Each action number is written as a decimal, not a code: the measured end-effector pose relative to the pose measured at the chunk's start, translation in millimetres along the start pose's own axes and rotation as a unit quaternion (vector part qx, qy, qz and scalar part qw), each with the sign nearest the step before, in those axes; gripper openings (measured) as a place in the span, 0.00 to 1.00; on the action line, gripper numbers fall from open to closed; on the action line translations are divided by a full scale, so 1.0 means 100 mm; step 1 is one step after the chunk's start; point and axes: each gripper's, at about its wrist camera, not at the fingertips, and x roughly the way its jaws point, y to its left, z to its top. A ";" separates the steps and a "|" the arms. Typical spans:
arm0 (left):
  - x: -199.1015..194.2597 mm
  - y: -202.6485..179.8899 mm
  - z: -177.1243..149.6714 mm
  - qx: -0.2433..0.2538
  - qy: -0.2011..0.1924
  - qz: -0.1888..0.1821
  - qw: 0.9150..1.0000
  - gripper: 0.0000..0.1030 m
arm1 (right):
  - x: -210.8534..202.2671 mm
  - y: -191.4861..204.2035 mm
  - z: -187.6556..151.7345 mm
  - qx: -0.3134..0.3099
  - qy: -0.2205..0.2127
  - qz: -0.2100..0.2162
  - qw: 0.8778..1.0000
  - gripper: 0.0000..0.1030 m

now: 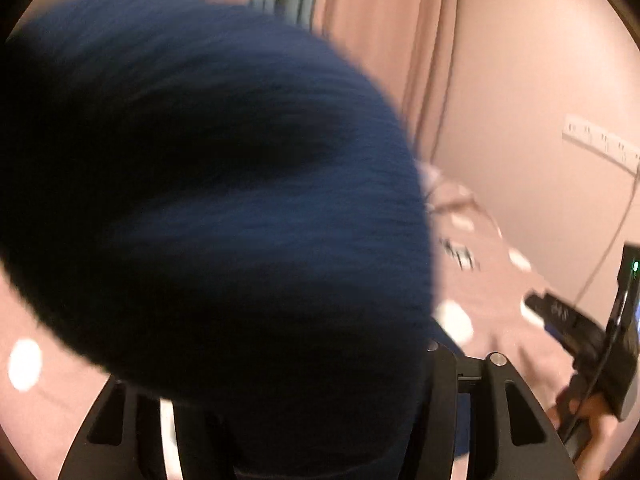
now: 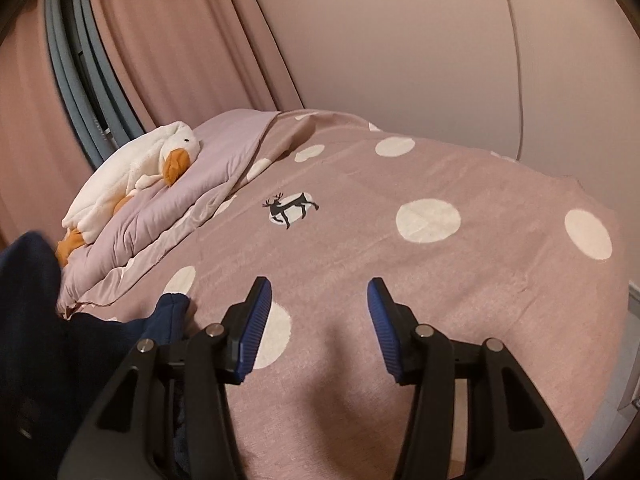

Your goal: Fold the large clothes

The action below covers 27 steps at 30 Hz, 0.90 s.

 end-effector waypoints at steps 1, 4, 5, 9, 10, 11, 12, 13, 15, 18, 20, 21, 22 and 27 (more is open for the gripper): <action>0.06 -0.01 -0.02 -0.002 0.018 -0.009 1.000 0.60 | 0.01 0.01 0.00 -0.002 0.003 -0.004 1.000 0.49; 0.21 -0.17 -0.15 0.059 0.042 -0.027 0.997 0.70 | 0.02 0.04 -0.01 -0.008 0.002 -0.008 1.000 0.49; 0.24 -0.26 -0.19 0.088 0.045 -0.024 0.995 0.77 | 0.02 0.04 -0.01 -0.011 0.001 -0.009 1.000 0.49; 0.29 -0.35 -0.28 0.120 0.037 -0.018 0.992 0.86 | 0.03 0.02 -0.01 -0.014 0.002 -0.015 1.000 0.49; 0.30 -0.29 -0.24 0.102 0.037 -0.024 0.994 0.86 | 0.03 0.00 0.00 -0.012 0.003 -0.016 1.000 0.49; 0.30 -0.21 -0.20 0.080 0.038 -0.032 0.996 0.86 | 0.03 -0.02 0.00 -0.009 0.003 -0.017 1.000 0.49; 0.30 -0.13 -0.15 0.059 0.041 -0.042 0.997 0.86 | 0.02 -0.03 0.00 -0.008 0.002 -0.018 1.000 0.49; 0.30 -0.06 -0.12 0.045 0.045 -0.050 0.997 0.86 | 0.01 -0.04 0.00 -0.009 0.000 -0.021 1.000 0.49; 0.30 0.01 -0.09 0.043 0.050 -0.058 0.996 0.87 | 0.01 -0.04 0.01 -0.016 -0.002 -0.031 0.999 0.50; 0.31 0.02 -0.11 0.068 0.044 -0.043 0.996 0.89 | 0.00 -0.05 0.00 -0.019 -0.002 -0.036 0.999 0.50; 0.41 -0.11 -0.08 0.078 0.044 -0.033 0.995 0.89 | -0.01 -0.07 -0.01 -0.015 0.002 -0.035 0.999 0.50; 0.48 -0.17 -0.09 0.080 0.045 -0.032 0.995 0.89 | -0.01 -0.07 -0.01 -0.014 0.003 -0.036 0.999 0.50; 0.51 -0.15 -0.10 0.079 0.046 -0.032 0.995 0.89 | -0.02 -0.08 -0.02 -0.015 0.003 -0.038 0.999 0.50; 0.40 -0.09 -0.07 0.053 0.059 -0.055 0.995 0.92 | -0.03 -0.09 -0.03 -0.023 0.005 -0.044 0.999 0.51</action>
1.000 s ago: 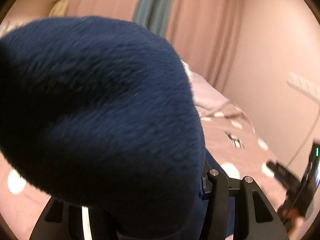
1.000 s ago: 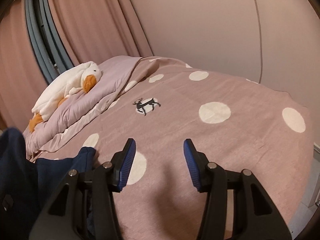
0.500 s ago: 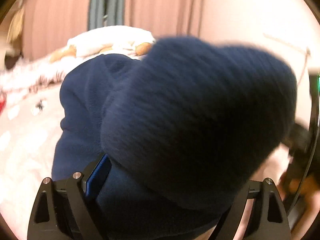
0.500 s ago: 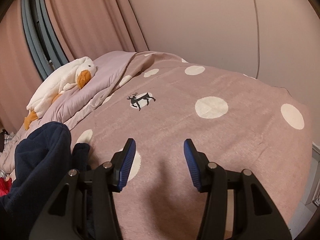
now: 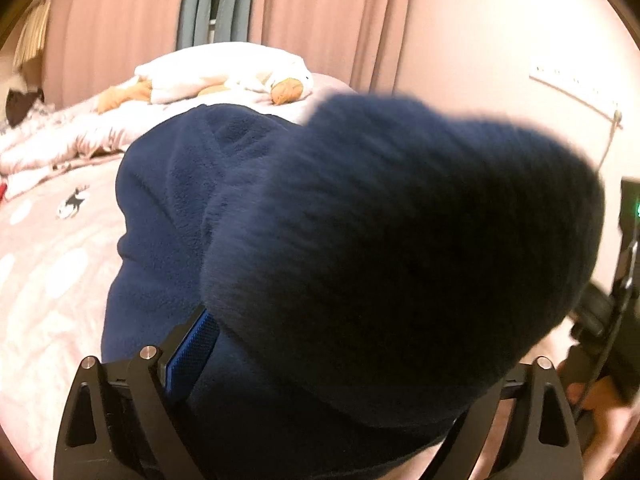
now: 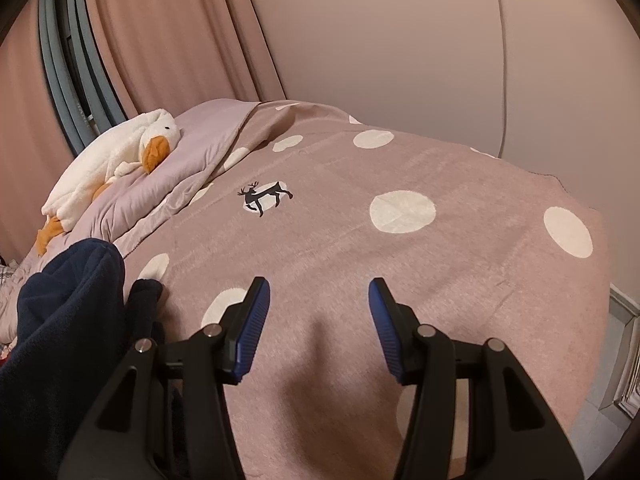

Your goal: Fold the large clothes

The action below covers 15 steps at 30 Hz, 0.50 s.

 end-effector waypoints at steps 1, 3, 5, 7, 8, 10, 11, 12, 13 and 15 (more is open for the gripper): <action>-0.04 -0.02 0.01 -0.007 0.003 -0.006 1.000 0.94 | 0.00 -0.01 0.00 0.000 -0.001 -0.002 1.000 0.52; -0.08 -0.09 0.09 -0.016 0.009 -0.010 1.000 0.94 | 0.00 -0.03 0.00 0.005 0.000 -0.005 1.000 0.55; -0.17 -0.16 0.11 -0.024 0.015 -0.019 0.999 0.94 | 0.01 -0.05 0.00 0.010 0.003 -0.002 1.000 0.58; -0.28 -0.19 0.13 -0.046 0.015 -0.045 0.998 0.94 | 0.02 -0.05 0.00 0.012 0.005 -0.001 1.000 0.59; -0.37 -0.17 0.15 -0.056 0.011 -0.059 0.997 0.94 | 0.02 -0.05 -0.01 0.011 0.007 -0.002 1.000 0.60; -0.57 -0.17 0.22 -0.064 -0.004 -0.090 0.994 0.94 | 0.02 -0.03 -0.01 0.008 0.009 -0.001 1.000 0.60; -0.67 -0.20 0.20 -0.062 -0.015 -0.090 0.994 0.94 | 0.02 -0.02 -0.02 0.007 0.008 -0.001 1.000 0.60; -0.77 -0.20 0.22 -0.058 -0.028 -0.073 0.995 0.94 | 0.01 -0.01 -0.02 0.004 0.008 -0.001 1.000 0.60; -0.87 -0.19 0.24 -0.055 -0.042 -0.038 0.997 0.94 | 0.01 0.00 -0.02 0.002 0.008 -0.001 1.000 0.60; -1.05 -0.14 0.22 -0.056 -0.079 0.011 0.995 0.94 | -0.01 0.03 -0.02 -0.002 0.005 0.001 1.000 0.60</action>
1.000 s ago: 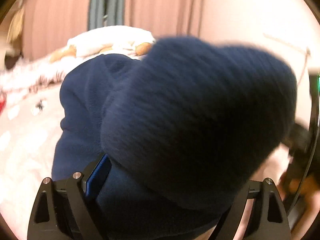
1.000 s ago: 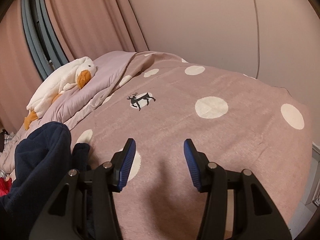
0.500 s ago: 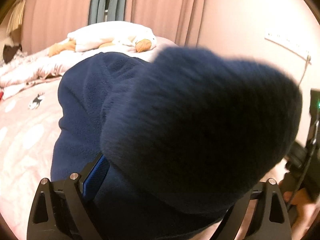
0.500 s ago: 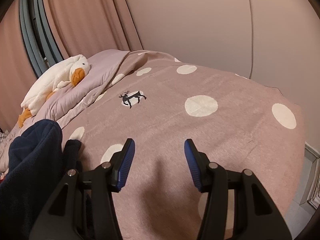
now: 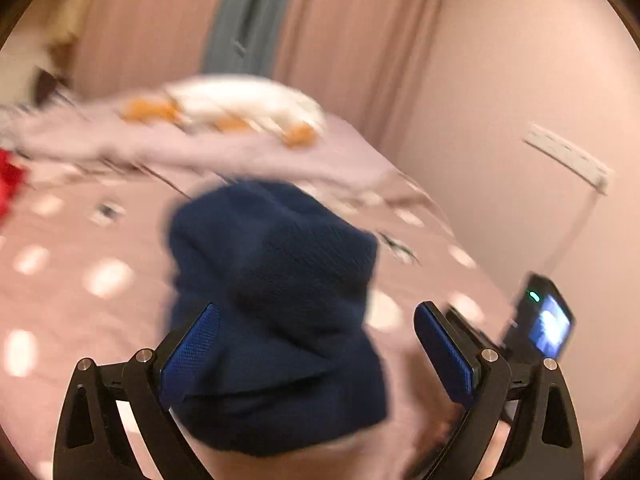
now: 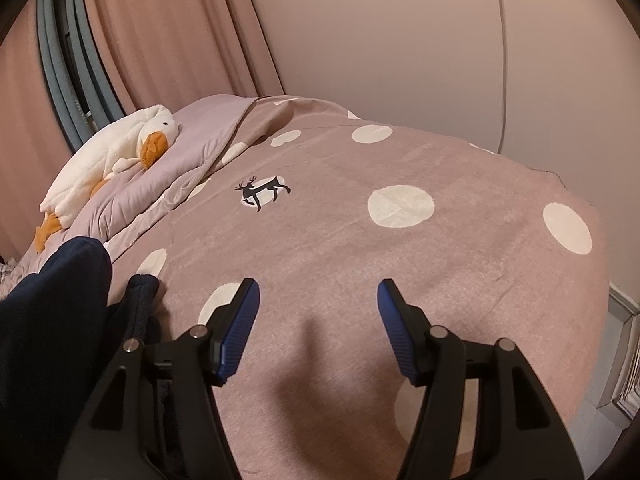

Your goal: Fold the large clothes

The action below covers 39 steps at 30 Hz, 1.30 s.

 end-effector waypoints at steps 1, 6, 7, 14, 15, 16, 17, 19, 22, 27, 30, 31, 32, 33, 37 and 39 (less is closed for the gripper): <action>-0.09 0.06 0.03 -0.005 -0.022 0.010 1.000 0.94 | -0.01 0.02 0.00 -0.003 -0.004 -0.001 1.000 0.60; -0.21 0.49 0.23 -0.064 -0.094 0.117 0.987 0.94 | -0.13 0.14 -0.02 -0.014 -0.015 0.011 1.000 0.60; -0.19 0.63 0.25 -0.076 -0.104 0.146 0.981 0.94 | -0.15 0.17 -0.02 -0.019 -0.018 0.013 1.000 0.60; 0.31 1.58 0.07 -0.155 -0.040 0.259 0.953 0.94 | -0.25 0.45 -0.10 -0.061 -0.024 0.028 0.997 0.60; 0.43 1.69 -0.01 -0.173 -0.011 0.240 0.955 0.94 | -0.26 0.48 -0.10 -0.063 -0.024 0.033 0.997 0.60; 0.53 1.74 -0.04 -0.183 0.003 0.222 0.958 0.94 | -0.29 0.51 -0.09 -0.064 -0.027 0.039 0.997 0.60; 0.61 1.78 -0.10 -0.192 0.018 0.202 0.960 0.94 | -0.35 0.55 -0.07 -0.063 -0.031 0.046 0.996 0.60; 0.68 1.74 -0.14 -0.192 0.030 0.207 0.959 0.94 | -0.47 0.61 -0.03 -0.061 -0.035 0.073 0.995 0.60; 0.79 1.46 -0.18 -0.143 0.021 0.217 0.965 0.94 | -0.69 0.76 -0.02 -0.080 -0.039 0.120 0.989 0.70; 1.03 1.04 -0.38 -0.118 0.040 0.160 0.979 0.93 | -0.97 0.97 -0.08 -0.092 -0.022 0.222 0.970 0.81; 1.00 0.82 -0.40 -0.072 0.018 0.169 0.983 0.93 | -1.04 0.98 -0.07 -0.069 -0.018 0.264 0.962 0.84; 0.99 0.79 -0.41 -0.062 0.017 0.167 0.984 0.93 | -1.05 0.98 -0.07 -0.064 -0.019 0.286 0.956 0.94; 0.99 0.77 -0.41 -0.054 0.017 0.162 0.985 0.93 | -1.03 0.98 -0.09 -0.061 -0.017 0.308 0.949 1.00; 0.98 0.76 -0.43 -0.051 0.017 0.159 0.986 0.93 | -0.99 1.01 -0.12 -0.061 -0.012 0.314 0.947 1.00; 1.01 0.87 -0.46 -0.074 0.024 0.152 0.985 0.93 | -0.40 1.13 -0.36 -0.070 0.068 0.253 0.962 0.84; 1.04 0.94 -0.45 -0.093 0.037 0.137 0.985 0.93 | -0.20 1.02 -0.39 -0.022 0.109 0.292 0.950 0.55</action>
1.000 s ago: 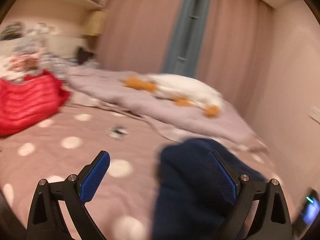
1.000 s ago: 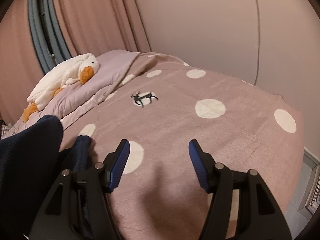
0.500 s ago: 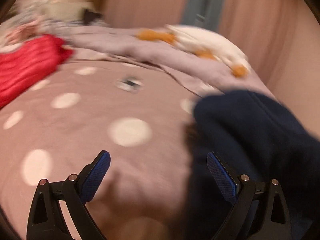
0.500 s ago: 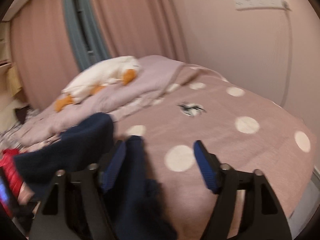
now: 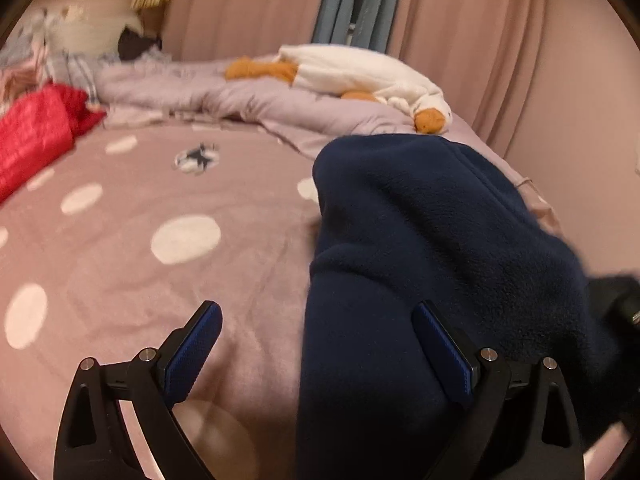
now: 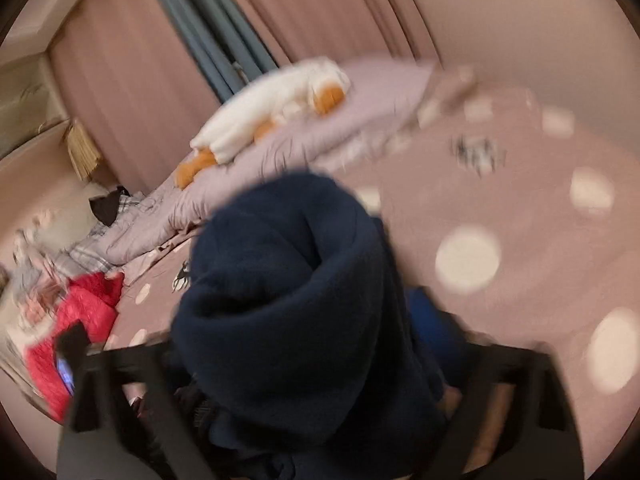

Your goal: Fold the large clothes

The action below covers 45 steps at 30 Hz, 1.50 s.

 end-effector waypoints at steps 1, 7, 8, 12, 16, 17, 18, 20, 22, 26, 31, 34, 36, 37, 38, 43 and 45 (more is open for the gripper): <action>0.01 0.02 0.02 -0.006 0.004 -0.012 1.000 0.93 | -0.03 -0.01 0.02 0.002 -0.002 0.002 1.000 0.43; -0.22 0.07 0.10 -0.006 -0.030 0.016 0.999 0.93 | -0.10 0.18 -0.06 -0.118 -0.014 -0.080 0.990 0.36; -0.27 0.11 0.12 -0.007 -0.040 0.020 0.999 0.93 | -0.09 0.17 -0.08 -0.128 -0.017 -0.101 0.986 0.36; -0.32 0.26 0.16 -0.014 -0.045 0.015 0.999 0.93 | -0.09 -0.06 0.04 -0.122 0.006 -0.133 0.984 0.36; -0.17 0.18 0.09 0.006 -0.019 0.009 1.000 0.93 | -0.13 -0.32 0.05 -0.104 0.023 -0.143 0.984 0.36; -0.15 0.14 0.07 0.009 -0.014 0.003 1.000 0.93 | -0.11 -0.36 0.03 -0.101 0.024 -0.153 0.983 0.36; -0.16 0.11 0.05 0.009 -0.021 0.003 1.000 0.93 | -0.09 -0.39 0.01 -0.103 0.026 -0.164 0.981 0.36; -0.21 0.06 0.03 0.023 -0.039 0.009 0.999 0.93 | -0.12 -0.40 -0.06 -0.109 0.026 -0.172 0.979 0.36; -0.25 0.02 0.02 0.040 -0.050 0.014 0.998 0.93 | -0.17 -0.42 -0.09 -0.105 0.028 -0.171 0.979 0.36; -0.21 0.01 0.01 0.049 -0.046 0.017 0.998 0.93 | -0.19 -0.48 -0.12 -0.104 0.042 -0.159 0.981 0.36; -0.15 0.03 0.02 0.041 -0.027 -0.007 0.999 0.93 | -0.17 -0.50 -0.16 -0.105 0.041 -0.159 0.981 0.36; -0.13 -0.01 0.02 0.061 -0.025 -0.004 0.998 0.93 | -0.19 -0.49 -0.21 -0.110 0.041 -0.164 0.980 0.36; -0.12 -0.01 0.02 0.064 -0.025 -0.004 0.998 0.93 | -0.19 -0.49 -0.21 -0.110 0.041 -0.163 0.980 0.36; -0.12 0.00 0.02 0.063 -0.024 -0.006 0.998 0.93 | -0.19 -0.49 -0.21 -0.109 0.041 -0.162 0.980 0.36; -0.11 0.01 0.02 0.062 -0.022 -0.007 0.998 0.93 | -0.19 -0.49 -0.21 -0.108 0.041 -0.161 0.980 0.36; -0.08 0.01 0.03 0.060 -0.015 -0.008 0.998 0.93 | -0.19 -0.50 -0.22 -0.103 0.038 -0.155 0.982 0.38; -0.09 0.01 0.02 0.062 -0.017 -0.006 0.998 0.93 | -0.19 -0.50 -0.22 -0.102 0.038 -0.154 0.982 0.38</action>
